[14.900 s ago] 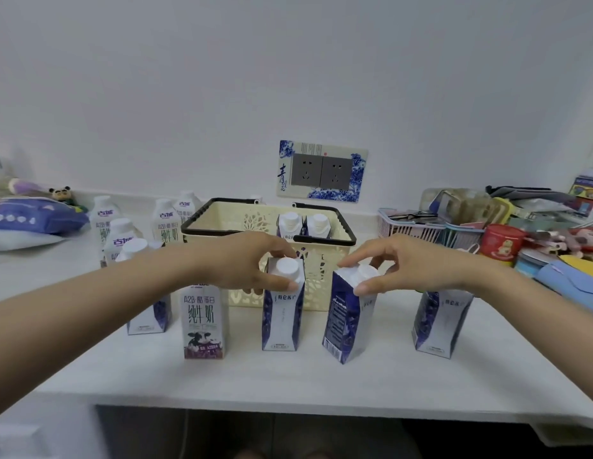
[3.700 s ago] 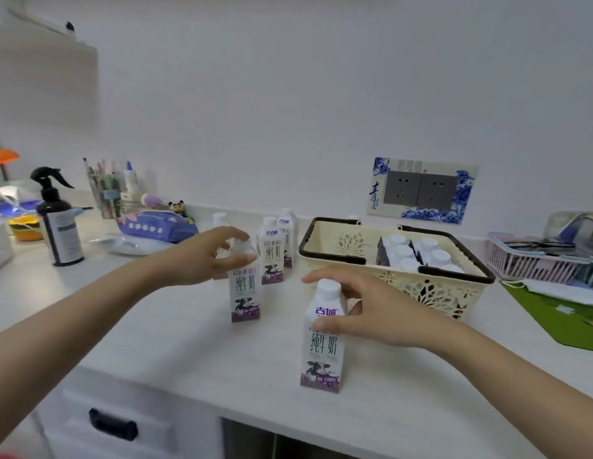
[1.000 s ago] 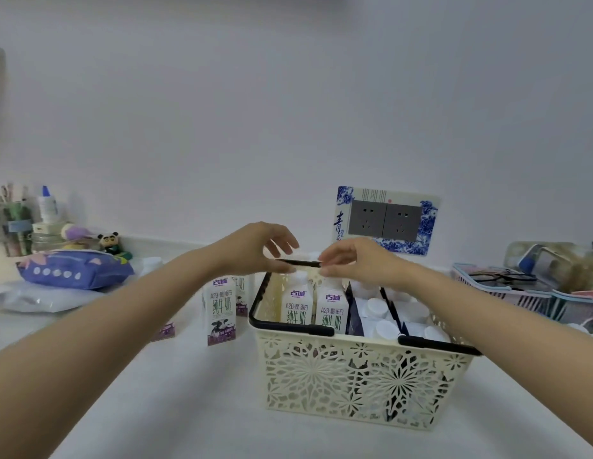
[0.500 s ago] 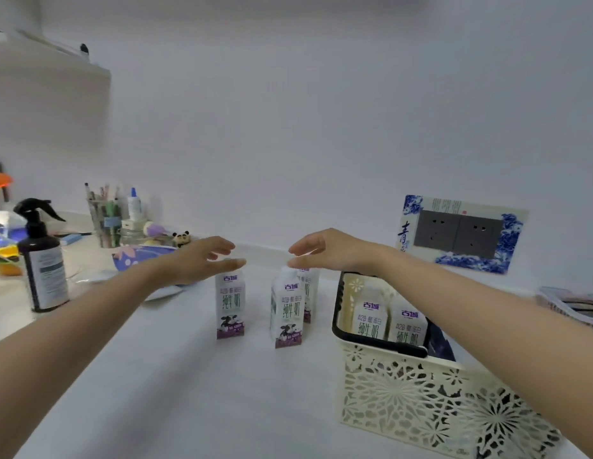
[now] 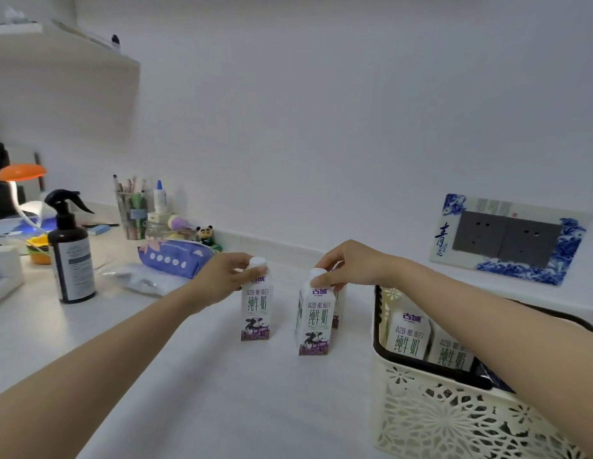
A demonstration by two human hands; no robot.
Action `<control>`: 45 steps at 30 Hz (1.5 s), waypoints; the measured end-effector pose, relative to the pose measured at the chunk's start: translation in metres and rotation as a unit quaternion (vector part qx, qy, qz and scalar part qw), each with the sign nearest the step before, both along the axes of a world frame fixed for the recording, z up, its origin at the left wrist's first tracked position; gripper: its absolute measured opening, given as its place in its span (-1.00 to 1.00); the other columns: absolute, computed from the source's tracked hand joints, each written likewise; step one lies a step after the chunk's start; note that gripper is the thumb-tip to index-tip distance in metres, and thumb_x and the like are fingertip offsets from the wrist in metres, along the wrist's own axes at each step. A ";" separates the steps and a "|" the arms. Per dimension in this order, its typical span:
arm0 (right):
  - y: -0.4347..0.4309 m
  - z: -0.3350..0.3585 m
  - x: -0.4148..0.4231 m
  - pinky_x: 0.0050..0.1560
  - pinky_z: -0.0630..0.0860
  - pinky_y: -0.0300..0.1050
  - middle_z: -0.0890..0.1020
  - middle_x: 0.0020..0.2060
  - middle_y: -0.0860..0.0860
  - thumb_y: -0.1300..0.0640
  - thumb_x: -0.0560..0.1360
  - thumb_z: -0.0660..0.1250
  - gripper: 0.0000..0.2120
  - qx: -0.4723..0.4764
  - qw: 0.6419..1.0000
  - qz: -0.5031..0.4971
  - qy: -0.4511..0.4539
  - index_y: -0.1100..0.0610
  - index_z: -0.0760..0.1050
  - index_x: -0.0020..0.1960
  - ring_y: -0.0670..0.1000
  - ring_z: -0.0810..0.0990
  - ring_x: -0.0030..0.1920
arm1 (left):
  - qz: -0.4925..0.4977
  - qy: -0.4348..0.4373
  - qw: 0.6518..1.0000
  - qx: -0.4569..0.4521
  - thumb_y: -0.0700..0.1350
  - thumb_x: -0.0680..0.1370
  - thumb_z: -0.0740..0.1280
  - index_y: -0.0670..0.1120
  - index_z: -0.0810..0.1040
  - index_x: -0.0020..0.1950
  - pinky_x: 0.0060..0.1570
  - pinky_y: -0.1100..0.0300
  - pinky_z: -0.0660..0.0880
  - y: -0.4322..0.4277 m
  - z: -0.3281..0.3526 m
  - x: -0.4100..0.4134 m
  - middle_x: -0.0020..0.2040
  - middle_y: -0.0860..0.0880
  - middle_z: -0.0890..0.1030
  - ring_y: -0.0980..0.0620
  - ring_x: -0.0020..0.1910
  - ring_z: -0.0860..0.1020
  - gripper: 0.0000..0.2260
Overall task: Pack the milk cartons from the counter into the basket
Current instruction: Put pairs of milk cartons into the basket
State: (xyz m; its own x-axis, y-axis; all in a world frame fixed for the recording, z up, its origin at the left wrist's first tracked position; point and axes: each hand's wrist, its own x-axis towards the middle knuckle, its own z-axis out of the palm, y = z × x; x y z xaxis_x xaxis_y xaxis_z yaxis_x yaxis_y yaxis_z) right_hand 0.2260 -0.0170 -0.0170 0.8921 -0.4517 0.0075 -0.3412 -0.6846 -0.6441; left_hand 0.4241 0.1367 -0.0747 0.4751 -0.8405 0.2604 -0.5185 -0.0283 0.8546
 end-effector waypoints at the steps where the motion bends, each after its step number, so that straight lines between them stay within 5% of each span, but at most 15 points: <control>1: 0.001 -0.001 -0.001 -0.22 0.55 -0.34 0.71 -0.14 0.10 0.06 0.36 0.52 -0.79 -0.003 1.000 -0.001 -0.008 0.14 0.69 -0.05 -0.10 0.60 -0.28 | -0.001 0.004 1.000 -0.010 -0.06 0.53 0.36 -0.14 0.64 0.05 -0.07 0.26 0.59 0.000 -0.001 -0.002 -0.06 -0.06 0.69 0.07 -0.07 0.64 -0.81; 6: 0.009 -0.003 -0.004 -0.39 0.37 -0.39 0.60 -0.39 -0.09 0.01 0.37 0.51 -0.77 -0.025 0.998 -0.024 -0.058 0.14 0.69 -0.08 -0.20 0.48 -0.43 | -0.003 0.045 0.998 -0.047 -0.06 0.53 0.35 -0.02 0.65 0.01 -0.14 0.34 0.58 0.007 0.003 -0.010 -0.13 0.05 0.70 0.15 -0.15 0.65 -0.88; 11: 0.019 0.024 -0.021 -0.37 0.41 -0.28 0.69 -0.24 0.01 -0.02 0.35 0.51 -0.78 -0.028 0.989 -0.054 -0.137 0.09 0.67 -0.09 -0.12 0.52 -0.35 | -0.026 0.025 0.993 -0.111 -0.10 0.54 0.35 -0.05 0.65 -0.01 -0.30 0.47 0.50 0.021 0.051 -0.034 -0.31 0.17 0.70 0.30 -0.28 0.62 -0.89; 15: 0.036 0.069 -0.052 -0.41 0.45 -0.39 0.67 -0.28 -0.03 0.03 0.40 0.47 -0.79 -0.065 0.976 -0.065 -0.196 0.15 0.66 -0.06 -0.28 0.49 -0.50 | -0.051 -0.020 0.988 -0.143 -0.04 0.52 0.37 -0.03 0.69 -0.04 -0.23 0.41 0.57 0.028 0.105 -0.062 -0.26 0.13 0.71 0.28 -0.25 0.62 -0.87; 18: 0.049 0.100 -0.085 -0.36 0.47 -0.41 0.67 -0.32 -0.06 0.02 0.41 0.46 -0.86 -0.088 0.971 -0.060 -0.214 0.08 0.66 -0.13 -0.29 0.52 -0.47 | -0.084 -0.036 0.984 -0.151 -0.01 0.52 0.35 -0.10 0.69 0.01 -0.16 0.36 0.60 0.027 0.138 -0.087 -0.16 0.02 0.70 0.26 -0.23 0.62 -0.78; 23: 0.055 0.122 -0.136 -0.29 0.47 -0.36 0.69 -0.24 0.04 0.01 0.40 0.45 -0.79 -0.127 0.970 -0.074 -0.194 0.13 0.68 -0.08 -0.23 0.54 -0.40 | -0.150 -0.052 0.980 -0.123 0.05 0.50 0.37 -0.06 0.70 0.04 -0.06 0.30 0.61 0.008 0.167 -0.134 -0.13 0.13 0.73 0.22 -0.11 0.65 -0.75; 28: 0.048 0.114 -0.178 -0.20 0.53 -0.33 0.73 -0.17 0.13 0.04 0.39 0.47 -0.81 -0.131 0.971 -0.104 -0.170 0.14 0.69 -0.08 -0.12 0.59 -0.27 | -0.199 -0.055 0.974 -0.096 0.05 0.50 0.38 -0.07 0.70 0.04 0.07 0.15 0.60 -0.019 0.159 -0.177 -0.06 -0.02 0.74 0.09 -0.01 0.67 -0.75; 32: 0.039 0.100 -0.200 -0.37 0.47 -0.31 0.68 -0.40 -0.04 0.04 0.40 0.46 -0.82 -0.091 0.976 -0.123 -0.153 0.14 0.68 -0.10 -0.17 0.56 -0.42 | -0.219 -0.046 0.972 -0.077 0.06 0.50 0.37 -0.06 0.69 0.05 0.09 0.11 0.59 -0.036 0.142 -0.195 -0.08 -0.01 0.74 0.05 0.02 0.67 -0.74; 35: 0.029 0.082 -0.205 -0.21 0.58 -0.25 0.73 -0.25 0.04 0.05 0.40 0.47 -0.81 -0.093 0.976 -0.126 -0.148 0.14 0.69 -0.08 -0.13 0.61 -0.29 | -0.226 -0.031 0.972 -0.062 0.06 0.49 0.38 -0.08 0.70 0.03 0.10 0.10 0.59 -0.046 0.126 -0.199 -0.09 -0.02 0.75 0.06 0.00 0.68 -0.74; 45: 0.012 0.028 -0.198 -0.28 0.48 -0.40 0.73 -0.22 0.04 -0.06 0.35 0.49 -0.78 -0.072 0.980 -0.139 -0.125 0.07 0.70 -0.11 -0.16 0.58 -0.31 | -0.229 -0.009 0.973 -0.028 -0.03 0.50 0.39 -0.13 0.70 0.01 -0.29 0.36 0.52 -0.052 0.076 -0.198 -0.23 0.00 0.74 0.15 -0.26 0.68 -0.79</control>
